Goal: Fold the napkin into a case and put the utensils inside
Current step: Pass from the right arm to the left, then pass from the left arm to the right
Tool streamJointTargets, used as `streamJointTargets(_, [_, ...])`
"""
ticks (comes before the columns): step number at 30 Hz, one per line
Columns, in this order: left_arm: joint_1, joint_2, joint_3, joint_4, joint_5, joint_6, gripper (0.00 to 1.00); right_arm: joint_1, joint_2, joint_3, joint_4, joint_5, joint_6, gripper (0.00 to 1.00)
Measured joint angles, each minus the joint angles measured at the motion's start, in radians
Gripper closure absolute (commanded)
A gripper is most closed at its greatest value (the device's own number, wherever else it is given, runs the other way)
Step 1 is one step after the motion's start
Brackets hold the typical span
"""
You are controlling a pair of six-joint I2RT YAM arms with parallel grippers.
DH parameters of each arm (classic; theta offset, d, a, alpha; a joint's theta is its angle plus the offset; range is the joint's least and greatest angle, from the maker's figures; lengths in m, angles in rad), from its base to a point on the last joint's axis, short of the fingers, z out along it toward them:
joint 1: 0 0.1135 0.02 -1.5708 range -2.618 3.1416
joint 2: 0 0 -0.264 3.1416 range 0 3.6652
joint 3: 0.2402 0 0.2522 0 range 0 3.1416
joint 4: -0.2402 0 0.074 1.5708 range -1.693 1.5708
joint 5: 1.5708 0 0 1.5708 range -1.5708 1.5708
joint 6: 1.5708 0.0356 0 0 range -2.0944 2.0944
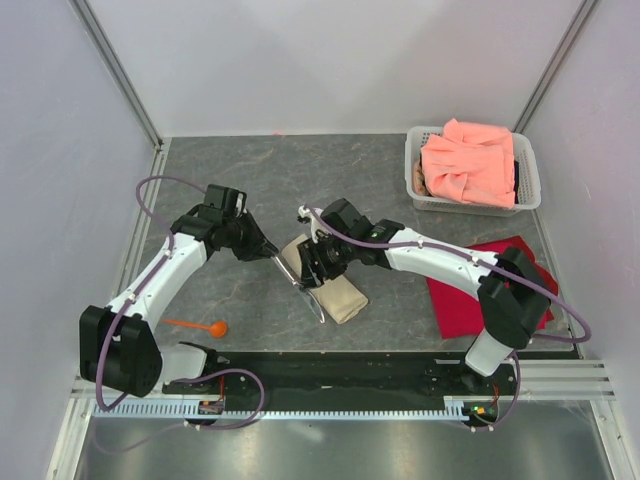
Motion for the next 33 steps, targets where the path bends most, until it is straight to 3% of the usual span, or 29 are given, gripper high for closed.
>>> streamJointTargets(6, [0.0,-0.034,-0.035,-0.06,-0.053,-0.062,0.98,0.133,-0.005,0.145,-0.154,0.349,-0.068,0.37])
streamJointTargets(13, [0.0,-0.041,-0.035,-0.098,-0.077,-0.126,0.98,0.27,0.04,0.293,-0.228,0.584,-0.106,0.45])
streamJointTargets(20, [0.016,-0.041,-0.035,-0.124,-0.072,-0.148,0.98,0.328,0.114,0.314,-0.265,0.66,-0.138,0.59])
streamJointTargets(33, [0.047,-0.041,-0.035,-0.13,-0.047,-0.157,0.98,0.361,0.146,0.317,-0.282,0.719,-0.166,0.57])
